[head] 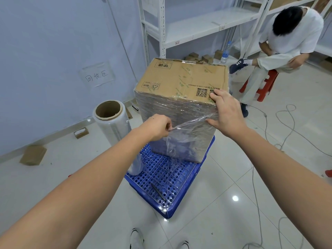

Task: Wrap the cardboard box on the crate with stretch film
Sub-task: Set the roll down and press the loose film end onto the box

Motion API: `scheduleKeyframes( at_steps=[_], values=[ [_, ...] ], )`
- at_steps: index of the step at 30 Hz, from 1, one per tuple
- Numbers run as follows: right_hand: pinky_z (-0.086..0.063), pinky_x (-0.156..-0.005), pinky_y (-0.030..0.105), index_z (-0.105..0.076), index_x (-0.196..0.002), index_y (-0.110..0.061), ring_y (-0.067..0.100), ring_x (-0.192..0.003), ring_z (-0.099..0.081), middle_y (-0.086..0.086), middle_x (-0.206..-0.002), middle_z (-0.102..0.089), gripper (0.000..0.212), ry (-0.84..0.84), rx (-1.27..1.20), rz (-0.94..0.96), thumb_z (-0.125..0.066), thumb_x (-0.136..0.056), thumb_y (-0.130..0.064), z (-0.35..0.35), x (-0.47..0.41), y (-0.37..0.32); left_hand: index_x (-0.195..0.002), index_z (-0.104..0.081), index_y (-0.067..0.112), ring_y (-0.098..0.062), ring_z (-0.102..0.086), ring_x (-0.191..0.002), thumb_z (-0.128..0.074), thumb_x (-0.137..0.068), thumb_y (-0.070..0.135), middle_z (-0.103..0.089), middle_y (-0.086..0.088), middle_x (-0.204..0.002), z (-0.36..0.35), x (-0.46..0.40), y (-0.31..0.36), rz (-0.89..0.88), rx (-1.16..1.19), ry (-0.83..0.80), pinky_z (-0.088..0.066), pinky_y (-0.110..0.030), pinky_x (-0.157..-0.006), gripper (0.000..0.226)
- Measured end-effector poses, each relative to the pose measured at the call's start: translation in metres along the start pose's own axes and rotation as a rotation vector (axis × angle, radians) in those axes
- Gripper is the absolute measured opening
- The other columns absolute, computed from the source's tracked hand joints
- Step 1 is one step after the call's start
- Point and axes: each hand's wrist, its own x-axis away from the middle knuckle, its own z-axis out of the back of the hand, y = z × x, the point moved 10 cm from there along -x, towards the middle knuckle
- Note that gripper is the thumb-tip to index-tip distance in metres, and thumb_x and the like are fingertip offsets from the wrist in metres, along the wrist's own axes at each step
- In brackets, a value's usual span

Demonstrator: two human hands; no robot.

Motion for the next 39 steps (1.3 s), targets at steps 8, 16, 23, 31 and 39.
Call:
scheduleKeyframes(
  at_steps=[8, 16, 23, 31, 39],
  values=[
    [-0.032, -0.112, 0.05, -0.039, -0.145, -0.012, 0.028, -0.141, -0.033, 0.008, -0.15, -0.039, 0.1, -0.005, 0.008, -0.004, -0.09, -0.063, -0.038, -0.004, -0.001, 0.003, -0.087, -0.068, 0.019, -0.015, -0.065, -0.084, -0.08, -0.089, 0.02, -0.065, 0.012, -0.08, 0.014, 0.005, -0.01, 0.049, 0.094, 0.043, -0.046, -0.027, -0.075, 0.012],
    [-0.03, -0.114, 0.05, -0.039, -0.146, -0.013, 0.028, -0.142, -0.031, 0.008, -0.151, -0.038, 0.101, -0.01, -0.004, -0.005, -0.09, -0.063, -0.038, -0.004, -0.001, 0.003, -0.081, -0.069, 0.023, -0.006, -0.063, -0.082, -0.089, -0.079, 0.024, -0.07, 0.013, -0.081, 0.022, 0.01, -0.012, 0.129, 0.087, 0.055, -0.045, -0.027, -0.074, 0.02],
    [-0.03, -0.113, 0.048, -0.04, -0.145, -0.012, 0.028, -0.14, -0.033, 0.009, -0.15, -0.039, 0.101, -0.016, 0.003, -0.005, -0.091, -0.062, -0.039, -0.002, -0.001, 0.001, -0.107, -0.076, 0.02, -0.021, -0.066, -0.095, -0.088, -0.081, 0.028, -0.073, 0.0, -0.107, 0.028, 0.01, -0.003, 0.1, -0.132, 0.026, -0.046, -0.029, -0.076, 0.029],
    [-0.029, -0.115, 0.046, -0.039, -0.146, -0.013, 0.027, -0.142, -0.032, 0.008, -0.151, -0.038, 0.101, -0.039, 0.023, -0.022, -0.09, -0.064, -0.041, -0.001, 0.0, 0.001, -0.12, -0.074, 0.019, -0.019, -0.063, -0.1, -0.079, -0.091, 0.028, -0.072, 0.0, -0.113, 0.024, 0.007, -0.006, 0.095, -0.016, 0.031, -0.046, -0.029, -0.083, 0.031],
    [-0.029, -0.115, 0.049, -0.041, -0.146, -0.012, 0.027, -0.142, -0.033, 0.008, -0.151, -0.04, 0.086, -0.041, 0.024, -0.027, -0.071, -0.079, -0.058, 0.004, 0.0, -0.005, -0.081, -0.068, 0.027, -0.011, -0.055, -0.074, -0.079, -0.089, 0.032, -0.061, 0.016, -0.071, -0.002, 0.008, -0.011, 0.053, 0.4, 0.049, -0.04, -0.025, -0.065, 0.015]
  ],
)
